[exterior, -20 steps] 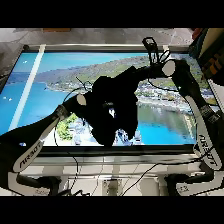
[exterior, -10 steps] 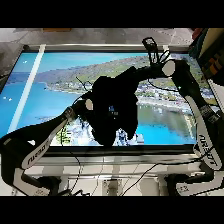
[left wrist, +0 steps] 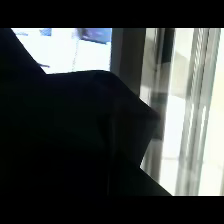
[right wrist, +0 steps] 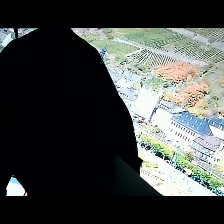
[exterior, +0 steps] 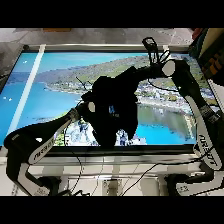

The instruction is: Fold the clothes and pants, and hang the long-sleeved shirts on hangers.

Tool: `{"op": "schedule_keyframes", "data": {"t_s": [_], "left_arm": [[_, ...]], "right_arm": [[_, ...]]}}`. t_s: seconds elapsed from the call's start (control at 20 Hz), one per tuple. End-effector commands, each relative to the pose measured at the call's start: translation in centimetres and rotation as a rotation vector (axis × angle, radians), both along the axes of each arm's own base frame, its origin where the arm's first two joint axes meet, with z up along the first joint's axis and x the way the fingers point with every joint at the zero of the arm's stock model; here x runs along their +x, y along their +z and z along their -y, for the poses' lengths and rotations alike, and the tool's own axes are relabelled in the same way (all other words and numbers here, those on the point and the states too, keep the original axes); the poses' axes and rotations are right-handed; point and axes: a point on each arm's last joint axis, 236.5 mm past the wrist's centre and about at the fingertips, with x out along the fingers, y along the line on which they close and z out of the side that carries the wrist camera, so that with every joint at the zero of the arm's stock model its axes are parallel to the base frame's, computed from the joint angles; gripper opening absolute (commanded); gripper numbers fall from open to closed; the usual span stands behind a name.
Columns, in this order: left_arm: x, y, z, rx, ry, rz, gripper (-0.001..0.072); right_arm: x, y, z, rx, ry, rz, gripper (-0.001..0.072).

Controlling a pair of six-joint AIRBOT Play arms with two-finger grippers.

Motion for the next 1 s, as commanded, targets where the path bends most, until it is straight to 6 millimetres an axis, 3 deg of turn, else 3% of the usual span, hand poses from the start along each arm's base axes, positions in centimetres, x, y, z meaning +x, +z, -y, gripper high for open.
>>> {"op": "schedule_keyframes", "data": {"t_s": [0.0,0.15,0.25,0.35,0.5,0.6,0.75,0.85,0.95], "left_arm": [[3.1,2.1,-0.1,-0.039,0.047,0.072,0.0007],[10.8,8.2,-2.0,-0.109,0.202,0.248,0.0007],[17.0,13.5,-6.4,-0.148,0.373,0.416,0.0007],[22.3,18.6,-13.4,-0.161,0.572,0.605,0.0007],[27.5,26.7,-26.3,-0.141,0.906,0.924,0.0007],[28.6,32.9,-33.8,-0.182,1.136,1.116,0.0007],[27.9,41.5,-41.5,-0.392,1.473,1.282,0.0007],[27.1,43.6,-44.9,-0.468,1.601,1.31,0.0008],[26.5,43.0,-47.1,-0.473,1.68,1.275,0.0008]], "right_arm": [[0.9,0.9,0.1,0.007,-0.013,0.05,0.0018],[3.1,4.4,1.5,0.031,-0.071,0.19,0.0018],[4.4,7.7,3.6,0.061,-0.131,0.256,0.0018],[5.4,12.0,7.3,0.098,-0.22,0.33,0.0018],[5.9,18.6,14.1,0.17,-0.373,0.447,0.0018],[5.3,21.9,18.9,0.23,-0.484,0.49,0.0018],[3.5,24.2,23.7,0.262,-0.589,0.522,0.0018],[2.5,23.9,26.2,0.246,-0.636,0.498,0.0018],[1.2,21.2,28.5,0.222,-0.687,0.383,0.0018]]}}
